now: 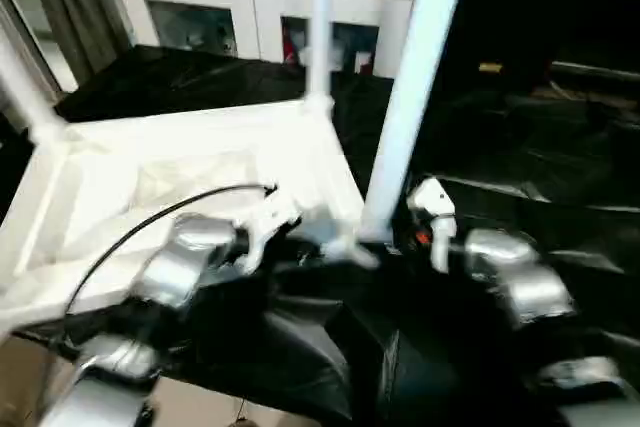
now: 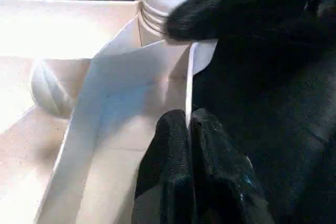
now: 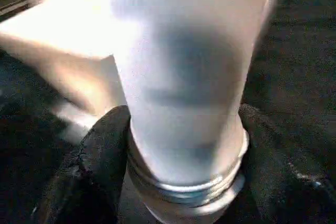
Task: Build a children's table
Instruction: Rotate leg to tighten
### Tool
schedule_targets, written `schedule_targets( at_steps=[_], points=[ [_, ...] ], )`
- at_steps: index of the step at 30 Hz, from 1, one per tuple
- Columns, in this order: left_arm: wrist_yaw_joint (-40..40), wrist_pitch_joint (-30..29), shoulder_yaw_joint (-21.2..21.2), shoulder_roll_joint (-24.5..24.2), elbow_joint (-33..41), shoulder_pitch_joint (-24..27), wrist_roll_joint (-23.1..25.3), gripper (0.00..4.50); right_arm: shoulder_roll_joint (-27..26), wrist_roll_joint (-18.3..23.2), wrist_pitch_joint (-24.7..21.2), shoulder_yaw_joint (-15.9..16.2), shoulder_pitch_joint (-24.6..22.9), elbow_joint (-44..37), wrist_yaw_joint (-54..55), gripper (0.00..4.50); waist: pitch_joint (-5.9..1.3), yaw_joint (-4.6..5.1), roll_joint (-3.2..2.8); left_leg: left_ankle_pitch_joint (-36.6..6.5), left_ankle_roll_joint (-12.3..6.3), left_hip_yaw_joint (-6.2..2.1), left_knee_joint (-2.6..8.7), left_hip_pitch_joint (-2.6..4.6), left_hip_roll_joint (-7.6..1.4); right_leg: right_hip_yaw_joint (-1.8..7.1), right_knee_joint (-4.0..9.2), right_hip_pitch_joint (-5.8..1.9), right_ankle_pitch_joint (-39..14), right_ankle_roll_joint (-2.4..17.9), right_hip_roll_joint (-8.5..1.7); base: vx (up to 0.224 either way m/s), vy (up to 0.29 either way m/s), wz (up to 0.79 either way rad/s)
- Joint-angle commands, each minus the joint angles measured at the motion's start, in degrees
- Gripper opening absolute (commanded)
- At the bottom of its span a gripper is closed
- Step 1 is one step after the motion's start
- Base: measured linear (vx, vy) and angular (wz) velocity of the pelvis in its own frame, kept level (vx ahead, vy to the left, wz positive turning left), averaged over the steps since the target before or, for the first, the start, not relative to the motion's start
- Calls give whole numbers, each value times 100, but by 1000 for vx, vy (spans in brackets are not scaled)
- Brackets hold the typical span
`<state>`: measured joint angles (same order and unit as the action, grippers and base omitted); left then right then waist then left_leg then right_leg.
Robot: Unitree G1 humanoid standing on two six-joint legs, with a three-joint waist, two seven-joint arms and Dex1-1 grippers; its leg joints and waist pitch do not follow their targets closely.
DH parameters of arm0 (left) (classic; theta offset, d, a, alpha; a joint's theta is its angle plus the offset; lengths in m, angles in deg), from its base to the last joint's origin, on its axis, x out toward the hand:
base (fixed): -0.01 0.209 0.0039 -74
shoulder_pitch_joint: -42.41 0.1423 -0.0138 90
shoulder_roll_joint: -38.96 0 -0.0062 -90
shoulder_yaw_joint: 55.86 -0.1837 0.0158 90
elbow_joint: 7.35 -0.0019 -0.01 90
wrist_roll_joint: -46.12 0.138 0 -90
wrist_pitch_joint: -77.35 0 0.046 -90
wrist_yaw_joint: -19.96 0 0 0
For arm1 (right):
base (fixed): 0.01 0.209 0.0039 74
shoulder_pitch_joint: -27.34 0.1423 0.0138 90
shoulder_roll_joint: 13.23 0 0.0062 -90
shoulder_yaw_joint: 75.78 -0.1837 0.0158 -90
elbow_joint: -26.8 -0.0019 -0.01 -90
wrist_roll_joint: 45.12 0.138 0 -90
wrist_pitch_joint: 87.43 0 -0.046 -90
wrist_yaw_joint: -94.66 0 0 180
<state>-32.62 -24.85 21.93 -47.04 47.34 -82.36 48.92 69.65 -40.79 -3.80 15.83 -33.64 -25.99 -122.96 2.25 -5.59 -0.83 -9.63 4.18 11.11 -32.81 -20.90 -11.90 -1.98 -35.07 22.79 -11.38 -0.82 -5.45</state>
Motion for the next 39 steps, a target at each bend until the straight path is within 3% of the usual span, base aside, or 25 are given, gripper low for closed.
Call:
schedule_targets(
  at_steps=[1,4,8,10,11,14,15,17,21,29,33,39],
  points=[
    [798,51,212,452,-108,-250,-169,0,-467,-164,-203,335,-163,358,480,274,-286,15,86,-1620,102,-61,411,68,-71,138,496,-213,-1718,1038,-230,0,0,0],
    [1093,56,115,681,-245,-314,-49,0,-852,-121,-248,181,50,555,1142,274,-289,45,70,-1658,63,-64,415,63,-67,145,515,-188,-1735,957,-219,0,0,0],
    [1178,94,47,823,-339,-348,22,0,-1093,-106,-7,297,173,584,920,274,-295,47,84,-1610,-9,-54,406,42,-64,149,510,-188,-1567,938,-211,0,0,0],
    [1087,157,34,806,-367,-346,34,0,-1119,81,-49,207,163,502,631,344,-294,43,99,-1573,-49,-53,408,40,-68,147,505,-190,-1502,947,-210,0,0,0],
    [1052,165,30,792,-357,-339,31,0,-1097,93,-61,214,153,472,560,344,-296,37,103,-1557,-78,-54,405,37,-67,146,500,-196,-1488,955,-213,0,0,0],
    [613,255,-36,575,-200,-228,-26,0,-749,57,1,423,68,273,13,354,-299,36,110,-1520,-119,-54,405,23,-71,143,499,-208,-1457,947,-215,0,0,0],
    [470,291,-54,500,-146,-188,-49,0,-619,9,65,473,54,241,-102,380,-309,29,114,-1448,-156,-51,392,19,-74,144,486,-214,-1341,961,-215,0,0,0],
    [131,329,-96,350,-1,-86,-128,0,-382,-32,153,534,39,206,-390,391,-335,19,109,-1151,-246,-42,354,1,-74,137,429,-236,-814,1105,-213,0,0,0],
    [-503,404,-215,-32,278,129,-194,0,103,49,251,611,-36,-18,-1243,391,-340,10,107,-907,-460,-19,320,-13,-71,122,381,-261,-338,1291,-204,0,0,0],
    [-1690,174,-322,-632,937,445,-491,0,697,249,498,645,-82,-298,-2527,391,-330,-23,81,-1056,-443,-5,328,16,-127,108,356,-230,-450,1502,-197,0,0,0],
    [-1841,142,-329,-751,995,472,-517,0,787,296,449,721,-100,-349,-2863,391,-320,-81,74,-1145,-371,-4,342,31,-130,117,368,-218,-611,1455,-197,0,0,0],
    [-1919,115,-310,-872,1062,539,-561,0,834,339,330,837,-158,-471,-3097,365,-340,-81,92,-904,-392,-1,316,21,-116,121,322,-236,-216,1485,-195,0,0,0]
  ],
)
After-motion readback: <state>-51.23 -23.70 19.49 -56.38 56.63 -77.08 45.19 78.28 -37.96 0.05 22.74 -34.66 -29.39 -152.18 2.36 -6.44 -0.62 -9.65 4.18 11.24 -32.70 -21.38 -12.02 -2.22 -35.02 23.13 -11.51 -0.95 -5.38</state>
